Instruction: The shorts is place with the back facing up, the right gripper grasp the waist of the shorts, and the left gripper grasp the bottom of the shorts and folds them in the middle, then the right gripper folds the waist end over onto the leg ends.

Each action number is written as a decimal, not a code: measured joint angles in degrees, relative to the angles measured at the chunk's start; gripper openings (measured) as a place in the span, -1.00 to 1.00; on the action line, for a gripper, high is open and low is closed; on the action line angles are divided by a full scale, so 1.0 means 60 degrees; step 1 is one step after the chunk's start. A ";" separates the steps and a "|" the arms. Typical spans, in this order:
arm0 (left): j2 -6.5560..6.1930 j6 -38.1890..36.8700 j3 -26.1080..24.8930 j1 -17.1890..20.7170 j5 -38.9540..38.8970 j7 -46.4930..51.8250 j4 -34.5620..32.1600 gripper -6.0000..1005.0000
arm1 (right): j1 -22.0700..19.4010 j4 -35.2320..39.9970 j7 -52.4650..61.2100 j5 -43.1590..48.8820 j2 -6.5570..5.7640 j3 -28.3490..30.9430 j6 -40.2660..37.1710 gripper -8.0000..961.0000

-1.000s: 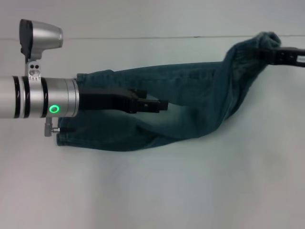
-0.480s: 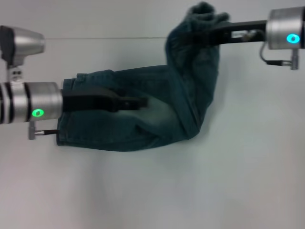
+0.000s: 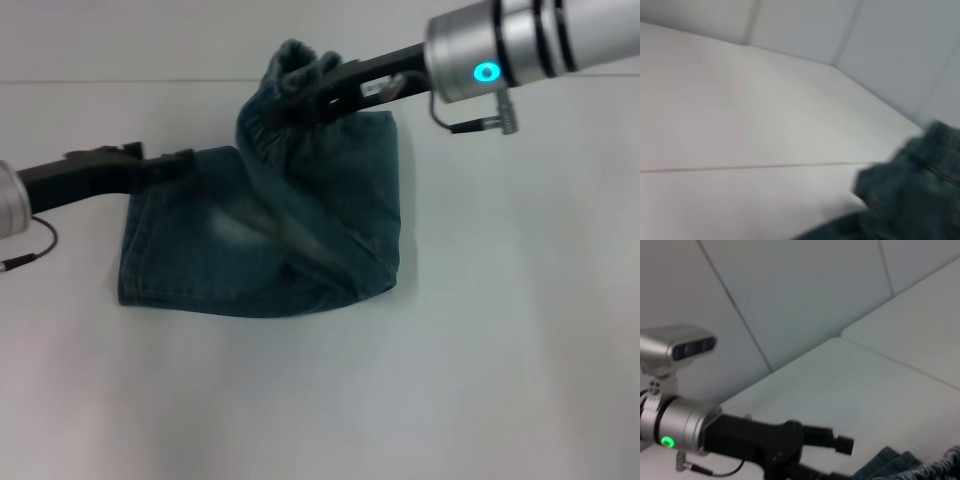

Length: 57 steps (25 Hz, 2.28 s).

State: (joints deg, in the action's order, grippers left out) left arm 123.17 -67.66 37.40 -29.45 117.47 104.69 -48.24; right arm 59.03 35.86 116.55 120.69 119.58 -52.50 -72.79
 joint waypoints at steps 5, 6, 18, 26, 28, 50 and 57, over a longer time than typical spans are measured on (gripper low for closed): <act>0.0084 0.1046 -0.0170 0.0260 -0.0311 -0.0038 -0.0086 0.85 | 0.0619 -0.0496 0.0242 -0.0001 0.0015 -0.0794 0.0355 -0.73; 0.0097 0.1207 -0.0176 0.0298 -0.0394 -0.0064 -0.0099 0.85 | 0.0707 -0.0572 0.0292 0.0012 0.0016 -0.0935 0.0461 -0.73; 0.0124 0.2038 0.0017 0.0373 -0.0521 -0.0230 -0.0061 0.85 | 0.1058 -0.0910 0.0483 0.0069 0.0021 -0.1655 0.0978 -0.69; 0.0126 0.2115 0.0393 0.0372 -0.0517 -0.0237 -0.0018 0.85 | 0.1214 -0.0824 0.0350 0.0086 0.0029 -0.2239 0.1267 -0.66; 0.0126 0.2130 0.0402 0.0385 -0.0526 -0.0237 -0.0013 0.85 | 0.1292 -0.0804 0.0102 0.0087 0.0037 -0.2290 0.1439 -0.65; 0.0125 0.2876 0.0657 0.0331 -0.0532 -0.0237 0.0044 0.84 | 0.0063 0.0760 -0.2853 -0.1768 0.0175 -0.3586 0.3259 0.04; 0.0125 0.2890 0.0686 0.0171 -0.0630 -0.0232 0.0032 0.82 | -0.2429 0.2412 -0.3298 -0.4237 0.0092 -0.4084 0.3412 0.18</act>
State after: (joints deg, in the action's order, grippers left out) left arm 123.92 -50.32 41.51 -28.42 113.69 103.30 -48.04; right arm 44.46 50.33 96.76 95.26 120.14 -77.01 -52.31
